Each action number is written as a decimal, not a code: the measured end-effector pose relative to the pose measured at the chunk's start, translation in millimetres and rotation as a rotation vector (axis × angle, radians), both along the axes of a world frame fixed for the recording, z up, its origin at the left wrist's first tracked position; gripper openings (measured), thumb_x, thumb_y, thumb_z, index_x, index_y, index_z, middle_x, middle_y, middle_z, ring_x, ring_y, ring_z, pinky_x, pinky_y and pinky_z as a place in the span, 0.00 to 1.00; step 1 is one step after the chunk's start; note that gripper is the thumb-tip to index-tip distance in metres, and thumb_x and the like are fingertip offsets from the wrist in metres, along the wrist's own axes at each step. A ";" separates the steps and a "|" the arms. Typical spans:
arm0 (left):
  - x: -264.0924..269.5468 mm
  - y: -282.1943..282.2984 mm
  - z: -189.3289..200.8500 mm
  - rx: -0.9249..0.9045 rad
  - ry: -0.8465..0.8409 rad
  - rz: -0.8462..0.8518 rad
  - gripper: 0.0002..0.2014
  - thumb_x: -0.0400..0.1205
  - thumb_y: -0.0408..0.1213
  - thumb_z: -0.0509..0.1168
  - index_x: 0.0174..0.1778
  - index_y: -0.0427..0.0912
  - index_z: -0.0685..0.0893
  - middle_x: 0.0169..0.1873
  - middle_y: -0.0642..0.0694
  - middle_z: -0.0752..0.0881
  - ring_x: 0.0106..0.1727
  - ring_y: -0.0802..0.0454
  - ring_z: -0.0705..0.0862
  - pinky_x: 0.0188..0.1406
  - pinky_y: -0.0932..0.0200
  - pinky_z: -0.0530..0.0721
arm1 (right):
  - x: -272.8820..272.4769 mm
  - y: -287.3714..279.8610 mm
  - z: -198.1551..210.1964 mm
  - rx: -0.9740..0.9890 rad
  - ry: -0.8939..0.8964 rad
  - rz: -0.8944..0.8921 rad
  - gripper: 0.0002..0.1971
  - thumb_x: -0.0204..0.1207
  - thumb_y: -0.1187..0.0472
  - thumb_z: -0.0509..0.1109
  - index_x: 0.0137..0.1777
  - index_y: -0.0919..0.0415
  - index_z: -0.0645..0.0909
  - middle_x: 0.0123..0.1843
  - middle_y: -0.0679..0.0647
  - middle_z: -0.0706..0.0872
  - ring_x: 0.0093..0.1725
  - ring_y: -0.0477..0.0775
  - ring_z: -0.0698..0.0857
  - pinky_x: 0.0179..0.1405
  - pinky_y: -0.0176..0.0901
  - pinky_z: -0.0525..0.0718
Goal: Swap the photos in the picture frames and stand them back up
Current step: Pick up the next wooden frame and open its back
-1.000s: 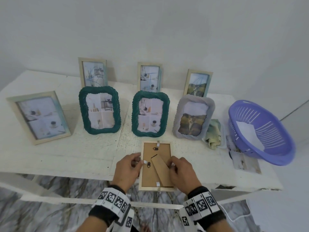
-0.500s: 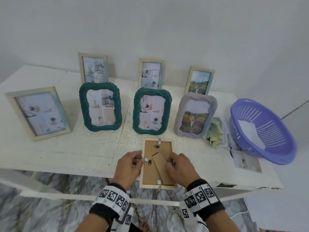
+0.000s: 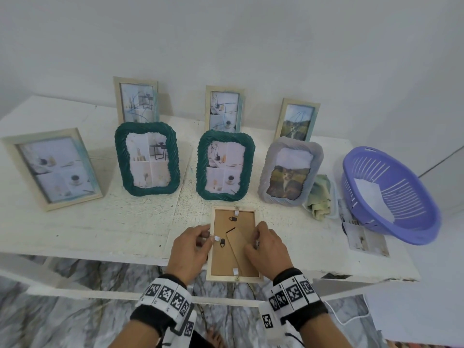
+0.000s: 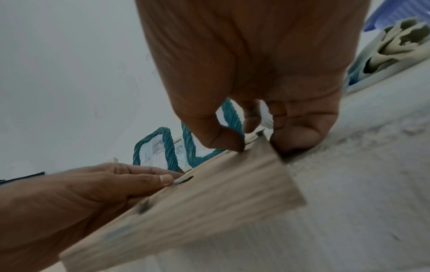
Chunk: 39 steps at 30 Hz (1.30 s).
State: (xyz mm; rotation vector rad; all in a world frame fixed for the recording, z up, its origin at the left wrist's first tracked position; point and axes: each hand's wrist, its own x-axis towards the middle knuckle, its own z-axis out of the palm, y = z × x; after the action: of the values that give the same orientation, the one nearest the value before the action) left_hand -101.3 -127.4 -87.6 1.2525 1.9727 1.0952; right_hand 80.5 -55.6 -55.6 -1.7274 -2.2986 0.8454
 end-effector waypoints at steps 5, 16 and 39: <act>0.0 -0.3 0.4 -0.004 0.010 0.000 0.16 0.81 0.37 0.71 0.66 0.43 0.84 0.44 0.58 0.84 0.45 0.65 0.82 0.42 0.79 0.78 | -3.5 -2.5 -0.1 -0.005 0.027 -0.061 0.14 0.73 0.61 0.64 0.53 0.57 0.63 0.47 0.56 0.80 0.45 0.59 0.80 0.40 0.45 0.72; 4.9 5.6 1.4 -0.071 0.125 0.012 0.16 0.79 0.43 0.71 0.62 0.44 0.82 0.43 0.54 0.83 0.40 0.60 0.81 0.47 0.58 0.83 | 17.2 -3.0 -7.2 -0.044 0.117 0.021 0.28 0.76 0.63 0.64 0.77 0.59 0.64 0.48 0.58 0.81 0.50 0.55 0.79 0.53 0.46 0.77; 1.7 9.8 2.1 -0.058 0.119 0.041 0.07 0.79 0.46 0.71 0.46 0.50 0.80 0.37 0.57 0.84 0.37 0.61 0.82 0.41 0.58 0.82 | -23.0 42.2 19.1 0.177 -0.174 0.102 0.19 0.81 0.48 0.62 0.64 0.60 0.76 0.61 0.60 0.76 0.56 0.62 0.80 0.50 0.50 0.81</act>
State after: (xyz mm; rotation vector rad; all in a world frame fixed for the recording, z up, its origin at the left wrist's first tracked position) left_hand -99.6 -117.6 -85.5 1.2790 2.1113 0.9962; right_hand 57.5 -13.4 -36.5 -1.6799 -2.5048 0.5056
